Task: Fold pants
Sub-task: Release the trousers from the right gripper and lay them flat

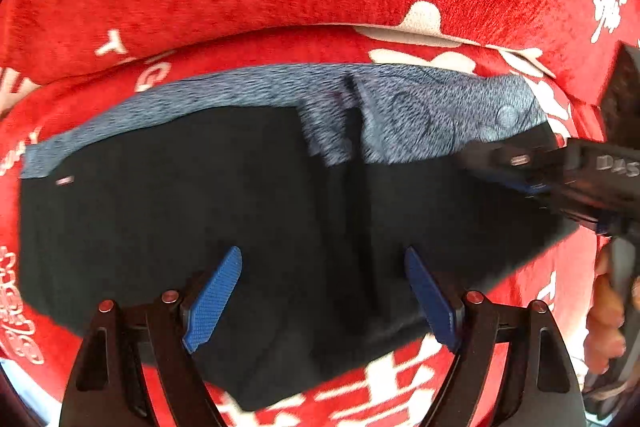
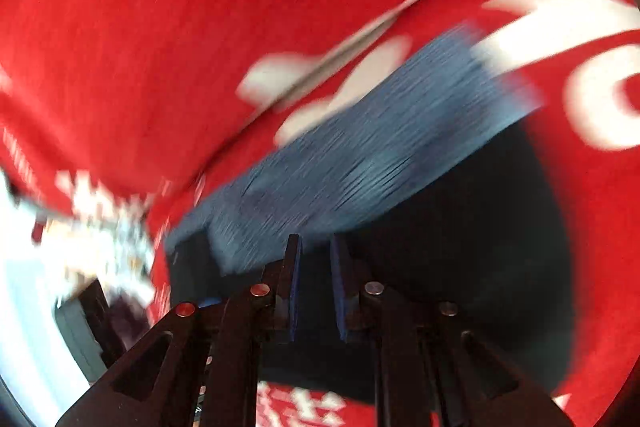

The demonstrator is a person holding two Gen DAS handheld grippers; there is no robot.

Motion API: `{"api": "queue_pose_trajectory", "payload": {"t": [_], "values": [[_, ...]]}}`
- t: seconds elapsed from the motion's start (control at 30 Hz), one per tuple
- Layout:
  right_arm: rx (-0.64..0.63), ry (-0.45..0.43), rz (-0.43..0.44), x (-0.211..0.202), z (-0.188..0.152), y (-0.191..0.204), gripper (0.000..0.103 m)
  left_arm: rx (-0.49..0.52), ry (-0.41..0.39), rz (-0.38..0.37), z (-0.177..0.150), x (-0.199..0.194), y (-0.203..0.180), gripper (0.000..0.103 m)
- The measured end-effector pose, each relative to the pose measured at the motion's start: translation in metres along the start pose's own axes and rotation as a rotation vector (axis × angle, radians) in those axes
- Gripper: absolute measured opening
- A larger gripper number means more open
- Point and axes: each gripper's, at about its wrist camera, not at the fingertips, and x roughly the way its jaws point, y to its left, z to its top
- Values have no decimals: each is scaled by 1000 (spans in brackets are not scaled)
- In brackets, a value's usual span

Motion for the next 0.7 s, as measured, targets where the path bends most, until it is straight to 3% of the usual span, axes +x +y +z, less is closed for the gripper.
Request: {"api": "queue_pose_trajectory", "payload": {"t": [0.17, 0.23, 0.37, 0.43, 0.47, 0.5, 0.6, 0.67, 0.7], "values": [[-11, 63, 36, 44, -22, 32, 17, -42, -18, 70, -13, -20, 27, 85], [-64, 37, -17, 43, -36, 42, 17, -81, -1, 82, -20, -18, 37, 85], [-88, 119, 3, 44, -56, 54, 16, -126, 16, 96, -37, -26, 61, 85], [-125, 146, -31, 36, -69, 63, 16, -140, 14, 90, -44, -30, 67, 85], [-155, 138, -57, 30, -74, 69, 16, -147, 16, 89, -47, -32, 69, 88], [-178, 134, -86, 26, -81, 75, 17, -155, 21, 92, -51, -34, 74, 102], [-194, 150, -140, 10, -92, 84, 19, -192, 28, 90, -60, -37, 81, 103], [-221, 167, -188, 0, -103, 90, 35, -224, 32, 75, -66, -39, 84, 103], [-240, 175, -216, -4, -108, 93, 51, -240, 29, 65, -69, -42, 87, 103]]}}
